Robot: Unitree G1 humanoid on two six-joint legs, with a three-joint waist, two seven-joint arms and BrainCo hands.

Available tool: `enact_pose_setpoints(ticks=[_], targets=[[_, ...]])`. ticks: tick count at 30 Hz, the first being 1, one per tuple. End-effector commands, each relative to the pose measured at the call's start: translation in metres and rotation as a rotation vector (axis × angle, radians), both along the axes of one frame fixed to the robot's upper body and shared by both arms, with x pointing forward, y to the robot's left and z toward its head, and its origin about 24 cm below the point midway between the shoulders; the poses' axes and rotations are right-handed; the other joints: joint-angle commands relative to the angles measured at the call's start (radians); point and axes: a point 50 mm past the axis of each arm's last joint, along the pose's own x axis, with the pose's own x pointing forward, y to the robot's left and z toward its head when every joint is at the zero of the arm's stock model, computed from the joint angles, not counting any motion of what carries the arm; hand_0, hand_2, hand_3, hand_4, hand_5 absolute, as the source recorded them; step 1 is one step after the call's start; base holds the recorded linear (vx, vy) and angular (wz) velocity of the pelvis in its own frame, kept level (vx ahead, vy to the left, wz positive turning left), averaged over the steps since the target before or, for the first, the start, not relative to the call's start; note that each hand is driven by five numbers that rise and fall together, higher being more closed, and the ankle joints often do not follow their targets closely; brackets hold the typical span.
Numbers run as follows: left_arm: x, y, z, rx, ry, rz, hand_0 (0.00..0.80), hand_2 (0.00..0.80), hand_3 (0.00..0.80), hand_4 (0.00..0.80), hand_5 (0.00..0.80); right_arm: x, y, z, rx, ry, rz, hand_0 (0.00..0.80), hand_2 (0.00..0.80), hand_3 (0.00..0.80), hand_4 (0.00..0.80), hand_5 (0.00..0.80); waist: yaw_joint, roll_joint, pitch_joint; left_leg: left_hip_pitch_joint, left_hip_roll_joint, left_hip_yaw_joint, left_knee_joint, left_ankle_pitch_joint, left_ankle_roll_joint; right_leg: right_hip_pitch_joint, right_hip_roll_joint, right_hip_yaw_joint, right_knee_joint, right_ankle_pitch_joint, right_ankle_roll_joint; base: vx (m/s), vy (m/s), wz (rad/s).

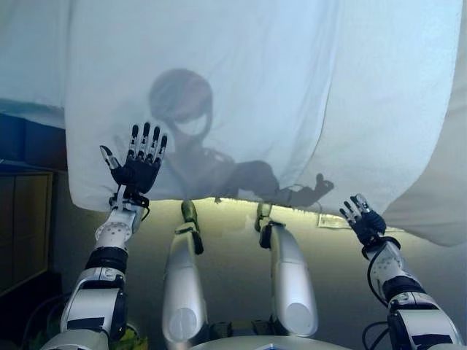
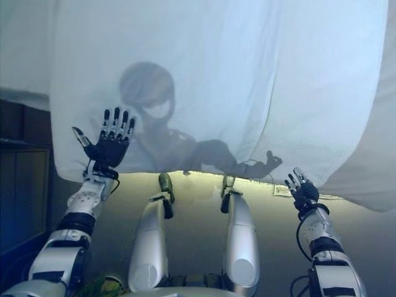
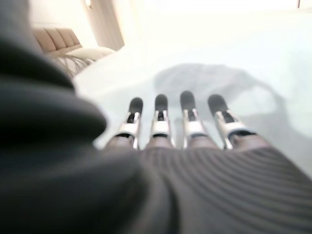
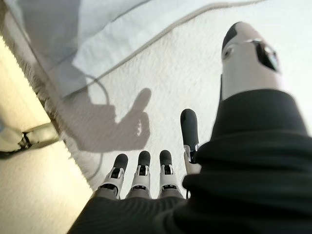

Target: Make the bed neatly

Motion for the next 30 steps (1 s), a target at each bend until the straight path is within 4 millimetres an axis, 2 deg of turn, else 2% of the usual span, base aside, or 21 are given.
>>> enact_pose_setpoints(ticks=[1,2,6,13,18,23,30], targets=[[0.010,0.018,0.021,-0.071,-0.045,0.108,0.000,0.000,0.000,0.000,0.000,0.002,-0.023,0.020,-0.062,-0.041,-0.030,0.000,0.000,0.000,0.000,0.000,-0.029,-0.010,0.003,-0.063,-0.020,-0.010,0.092,-0.063,0.039,-0.044,-0.020,0.040,0.036,0.025,0.054,0.019,0.149,-0.14],[0.012,0.021,0.024,-0.084,-0.044,0.125,0.000,0.000,0.000,0.000,0.000,0.002,-0.026,0.022,-0.066,-0.048,-0.034,0.000,0.000,0.000,0.000,0.000,-0.030,-0.008,0.003,-0.070,-0.021,-0.021,0.114,-0.090,0.035,-0.054,-0.017,0.051,0.057,0.005,0.059,0.030,0.128,-0.12],[0.018,0.033,0.031,-0.115,-0.004,0.197,0.000,0.000,0.000,0.000,0.000,0.008,-0.027,0.032,-0.090,-0.087,-0.012,0.000,0.000,0.000,0.000,0.000,-0.037,-0.014,0.003,-0.148,-0.023,-0.041,0.207,-0.136,0.039,-0.124,-0.016,0.068,0.123,-0.012,0.059,-0.014,0.091,-0.10],[0.021,0.068,0.039,-0.221,0.140,0.359,0.000,0.000,0.000,0.000,0.000,0.017,-0.029,0.049,-0.107,-0.149,0.007,0.000,0.000,0.000,0.000,0.000,-0.042,-0.042,0.003,-0.269,-0.027,-0.080,0.323,-0.173,0.047,-0.229,-0.015,0.075,0.210,-0.017,0.052,-0.042,0.053,-0.02],[0.021,0.083,0.037,-0.249,0.293,0.403,0.000,0.000,0.000,0.000,0.000,0.023,-0.032,0.060,-0.122,-0.172,0.004,0.000,0.000,0.000,0.000,0.000,-0.039,-0.059,0.003,-0.330,-0.029,-0.103,0.375,-0.181,0.045,-0.280,-0.015,0.067,0.252,-0.015,0.049,-0.038,0.007,0.00],[0.018,0.093,0.031,-0.271,0.402,0.417,0.000,0.000,0.000,0.000,0.000,0.025,-0.037,0.069,-0.135,-0.201,0.001,0.000,0.000,0.000,0.000,0.000,-0.037,-0.065,0.003,-0.382,-0.033,-0.116,0.403,-0.175,0.042,-0.323,-0.012,0.061,0.284,-0.019,0.043,-0.060,0.008,0.01],[0.017,0.086,0.019,-0.258,0.496,0.392,0.000,0.000,0.000,0.000,0.000,0.035,-0.033,0.084,-0.152,-0.259,0.010,0.000,0.000,0.000,0.000,0.000,-0.022,-0.076,0.003,-0.436,-0.040,-0.141,0.430,-0.171,0.039,-0.367,-0.012,0.046,0.320,-0.025,0.039,-0.079,-0.019,0.03]])
